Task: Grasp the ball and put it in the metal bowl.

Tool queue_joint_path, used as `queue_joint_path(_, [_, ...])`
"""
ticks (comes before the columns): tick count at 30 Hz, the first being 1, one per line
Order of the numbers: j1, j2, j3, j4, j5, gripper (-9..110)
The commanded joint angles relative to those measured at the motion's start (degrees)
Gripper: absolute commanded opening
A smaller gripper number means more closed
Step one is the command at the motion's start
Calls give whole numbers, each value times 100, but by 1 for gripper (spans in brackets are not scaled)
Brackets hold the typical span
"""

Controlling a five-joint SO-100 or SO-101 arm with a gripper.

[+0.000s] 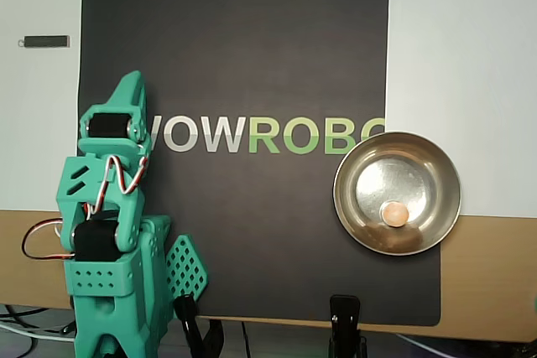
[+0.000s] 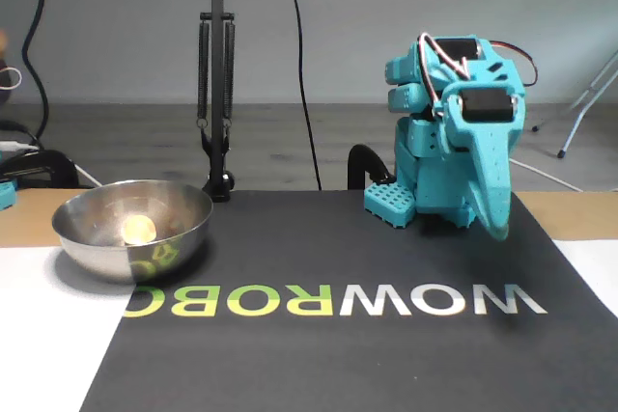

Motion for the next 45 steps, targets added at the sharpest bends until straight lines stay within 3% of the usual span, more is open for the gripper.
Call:
queue_joint_path(1, [18, 334, 176, 176, -18, 0])
queue_joint_path(7, [18, 334, 176, 782, 0, 0])
queue_joint_path(45, [18, 325, 176, 773, -18, 0])
